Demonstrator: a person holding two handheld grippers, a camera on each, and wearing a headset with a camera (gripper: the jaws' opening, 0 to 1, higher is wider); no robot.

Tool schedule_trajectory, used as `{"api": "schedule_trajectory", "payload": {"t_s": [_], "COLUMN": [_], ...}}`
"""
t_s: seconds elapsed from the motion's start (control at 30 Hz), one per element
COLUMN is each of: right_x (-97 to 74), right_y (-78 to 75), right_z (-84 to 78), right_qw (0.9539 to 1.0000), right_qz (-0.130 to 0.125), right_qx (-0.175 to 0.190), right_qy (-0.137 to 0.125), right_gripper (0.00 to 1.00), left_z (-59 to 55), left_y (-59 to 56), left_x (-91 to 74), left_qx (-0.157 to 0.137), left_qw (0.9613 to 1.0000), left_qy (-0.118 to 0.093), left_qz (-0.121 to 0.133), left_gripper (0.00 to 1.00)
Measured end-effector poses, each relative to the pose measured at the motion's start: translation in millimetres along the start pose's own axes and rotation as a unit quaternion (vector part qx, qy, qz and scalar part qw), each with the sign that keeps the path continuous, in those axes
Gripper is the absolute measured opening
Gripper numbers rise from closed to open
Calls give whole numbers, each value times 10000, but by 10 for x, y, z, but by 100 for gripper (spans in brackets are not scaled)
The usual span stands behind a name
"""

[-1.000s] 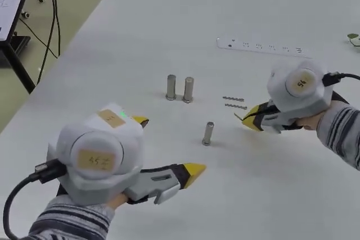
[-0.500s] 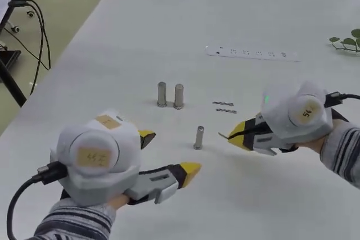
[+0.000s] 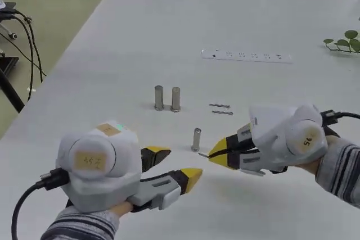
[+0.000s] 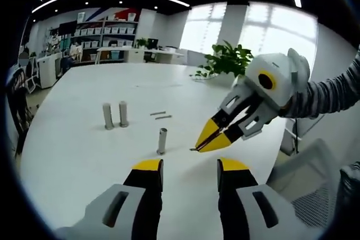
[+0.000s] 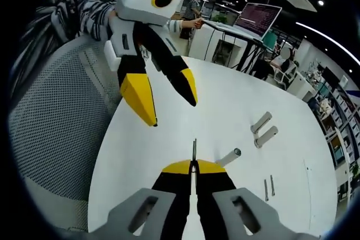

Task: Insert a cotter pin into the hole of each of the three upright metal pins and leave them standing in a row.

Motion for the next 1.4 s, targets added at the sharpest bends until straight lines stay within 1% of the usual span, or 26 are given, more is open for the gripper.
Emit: {"api": "schedule_trajectory", "payload": {"t_s": [0.13, 0.2, 0.3, 0.4, 0.47, 0.53, 0.63, 0.7, 0.77, 1.0, 1.03, 1.17, 1.27, 1.33, 1.4], "right_x": [-22, -31, -49, -66, -71, -77, -91, -97, -104, -108, -109, -109, -110, -110, -112], "right_y": [85, 122, 167, 198, 212, 228, 255, 267, 280, 292, 295, 301, 305, 300, 293], "right_z": [87, 124, 167, 224, 239, 256, 288, 297, 311, 338, 338, 346, 346, 338, 332], "right_qw": [9998, 9995, 9991, 9986, 9983, 9979, 9974, 9972, 9969, 9967, 9966, 9966, 9967, 9970, 9972], "right_qz": [71, 89, 121, 143, 150, 170, 212, 212, 221, 202, 203, 187, 199, 213, 206], "right_qx": [-145, -288, -361, -428, -507, -566, -605, -645, -692, -710, -721, -722, -702, -659, -634], "right_qy": [-113, -125, -185, -266, -263, -271, -321, -309, -317, -345, -339, -364, -366, -351, -349], "right_gripper": [0, 0, 0, 0, 0, 0, 0, 0, 0, 0, 0, 0, 0, 0, 0], "left_z": [1, 6, 28, 47, 63, 65, 63, 68, 70, 66, 65, 74, 83, 81, 79], "left_y": [-37, -57, -93, -127, -141, -149, -150, -146, -141, -140, -145, -151, -160, -178, -189], "left_x": [4, 6, 6, 7, 5, 8, 7, 0, -6, -16, -18, -28, -34, -41, -48], "left_qx": [-148, -224, -374, -584, -693, -767, -813, -845, -908, -1033, -1013, -781, -388, -148, 27], "left_qw": [9998, 9996, 9989, 9974, 9964, 9956, 9953, 9948, 9942, 9929, 9930, 9949, 9970, 9976, 9976], "left_qy": [-50, -75, -181, -289, -361, -382, -387, -415, -436, -433, -429, -446, -448, -419, -392], "left_qz": [-77, -129, -224, -303, -343, -368, -370, -375, -386, -410, -427, -449, -490, -537, -572], "left_gripper": [31, 28, 22, 17, 14, 9, 5, 2, 0, 0, 0, 0, 0, 0, 0]}}
Point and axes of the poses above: the centre of the closed fingertips' face, and the gripper's own axes: x roughly forward along the fingers, y roughly to its left, z roughly out of its top, the point moved 2 cm from there along -x, roughly backward along the fingers, and after that the axes turned 14 degrees about x, right-handed, at the moved point
